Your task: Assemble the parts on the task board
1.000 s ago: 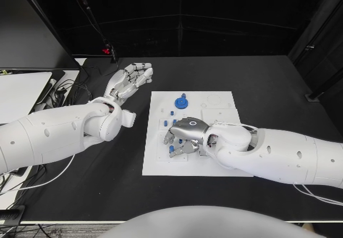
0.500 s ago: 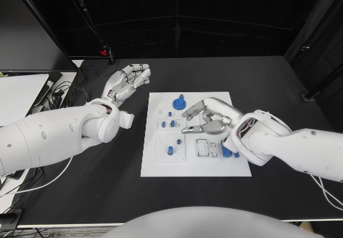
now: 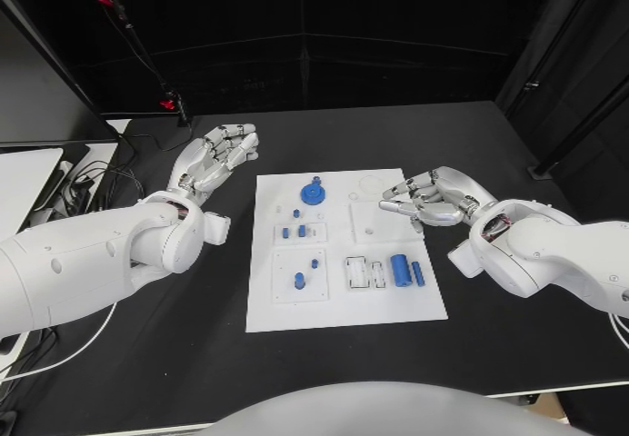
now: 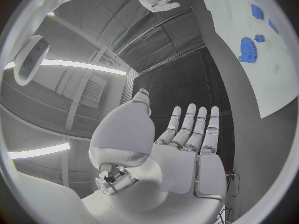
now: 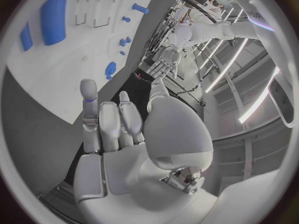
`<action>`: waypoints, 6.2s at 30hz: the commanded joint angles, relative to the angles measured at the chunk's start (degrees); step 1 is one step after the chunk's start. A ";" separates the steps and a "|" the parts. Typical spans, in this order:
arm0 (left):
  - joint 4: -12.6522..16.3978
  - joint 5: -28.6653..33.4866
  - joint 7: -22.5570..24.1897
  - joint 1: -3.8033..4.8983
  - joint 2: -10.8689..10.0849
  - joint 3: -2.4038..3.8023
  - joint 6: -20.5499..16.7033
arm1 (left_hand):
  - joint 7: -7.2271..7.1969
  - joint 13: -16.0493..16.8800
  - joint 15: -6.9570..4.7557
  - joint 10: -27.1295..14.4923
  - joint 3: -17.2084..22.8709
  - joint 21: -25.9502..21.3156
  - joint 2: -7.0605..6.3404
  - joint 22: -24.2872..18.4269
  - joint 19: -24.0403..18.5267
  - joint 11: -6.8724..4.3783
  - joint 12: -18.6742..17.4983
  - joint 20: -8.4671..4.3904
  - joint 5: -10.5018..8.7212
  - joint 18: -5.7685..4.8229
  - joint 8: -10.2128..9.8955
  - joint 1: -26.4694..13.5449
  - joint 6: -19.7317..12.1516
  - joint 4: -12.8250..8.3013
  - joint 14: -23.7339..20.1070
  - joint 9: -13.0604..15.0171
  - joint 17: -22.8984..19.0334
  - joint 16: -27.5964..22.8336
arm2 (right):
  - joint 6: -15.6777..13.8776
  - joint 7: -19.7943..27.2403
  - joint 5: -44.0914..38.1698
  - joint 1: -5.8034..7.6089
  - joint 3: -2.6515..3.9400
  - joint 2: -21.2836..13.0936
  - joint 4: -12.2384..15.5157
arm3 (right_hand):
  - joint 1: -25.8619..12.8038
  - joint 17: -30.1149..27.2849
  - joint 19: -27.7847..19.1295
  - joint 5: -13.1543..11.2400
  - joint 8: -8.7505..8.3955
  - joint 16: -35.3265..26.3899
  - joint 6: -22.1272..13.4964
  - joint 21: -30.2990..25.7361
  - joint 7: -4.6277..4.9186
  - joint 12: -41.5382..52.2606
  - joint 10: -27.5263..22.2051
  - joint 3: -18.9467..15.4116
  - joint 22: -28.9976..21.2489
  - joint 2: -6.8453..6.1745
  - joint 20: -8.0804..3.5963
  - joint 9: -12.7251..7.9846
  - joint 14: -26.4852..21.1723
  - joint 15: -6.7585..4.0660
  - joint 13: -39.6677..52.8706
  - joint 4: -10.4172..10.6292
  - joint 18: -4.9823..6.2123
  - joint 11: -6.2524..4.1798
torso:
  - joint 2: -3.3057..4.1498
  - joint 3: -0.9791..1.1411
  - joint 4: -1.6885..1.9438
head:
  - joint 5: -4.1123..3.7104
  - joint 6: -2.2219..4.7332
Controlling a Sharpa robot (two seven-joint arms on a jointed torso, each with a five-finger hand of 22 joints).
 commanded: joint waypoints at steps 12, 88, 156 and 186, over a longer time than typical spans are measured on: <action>-0.08 -0.06 3.52 0.09 0.09 0.05 0.12 | 9.30 -0.07 0.16 -0.26 -0.36 0.22 0.47 -0.03 0.51 0.03 0.29 0.01 0.31 -1.14 0.32 -0.03 -0.43 0.08 -0.39 -0.11 -0.08 0.37 | 6.33 -22.31 -17.47 -0.07 -1.44 -4.27 3.71 | -5.08 24.88 26.50 10.07 13.18 9.65 -6.86 43.17 2.81 13.28 7.49 3.30 23.12 -0.77 2.79 4.88 12.15 2.74 19.25 0.82 -8.90 3.66 | 0.08 0.09 -0.10 | -3.29 0.32; -0.16 -0.06 3.32 -0.17 -0.39 0.05 0.82 | 9.30 -0.10 0.16 -0.26 -0.48 0.21 0.55 -0.24 0.40 0.03 0.40 0.01 0.35 -1.14 0.40 0.02 -0.46 0.08 -0.42 -0.17 -0.17 0.45 | 15.80 -37.27 -29.30 -4.11 -2.10 5.14 2.76 | -5.31 24.88 26.50 10.24 27.51 9.65 -9.81 43.17 2.59 13.28 7.49 3.38 23.12 1.38 1.86 10.22 12.15 1.61 19.25 0.61 -8.90 3.48 | 0.02 0.14 -0.04 | -3.93 -0.76; -1.09 -0.06 2.58 -0.71 0.10 0.05 1.13 | 9.31 -0.17 0.17 -0.33 -0.78 0.18 0.92 -0.44 0.26 0.03 0.63 0.02 0.39 -1.18 0.61 -0.03 -0.56 0.12 -0.51 -0.32 -0.41 0.67 | -1.73 -15.79 7.04 -2.30 -1.97 -0.33 9.33 | 13.29 24.88 26.50 13.96 8.88 9.65 7.67 43.17 0.41 13.28 7.49 6.61 23.12 5.43 0.80 0.19 12.15 0.38 19.25 -1.42 -8.90 1.51 | 0.02 0.08 0.02 | -3.70 -0.81; -1.16 -0.06 2.55 -0.72 0.26 0.05 1.18 | 9.31 -0.19 0.17 -0.35 -0.85 0.17 1.00 -0.50 0.22 0.03 0.68 0.02 0.39 -1.18 0.65 -0.03 -0.58 0.11 -0.53 -0.36 -0.47 0.73 | 4.22 -33.31 -13.05 -2.25 -1.99 6.23 7.38 | 11.16 24.88 26.50 13.71 6.38 9.65 10.18 43.17 -0.15 13.28 7.49 5.13 23.12 5.93 0.43 -0.04 12.15 0.01 19.25 0.13 -8.90 0.96 | -0.02 0.12 -0.12 | -2.85 -1.39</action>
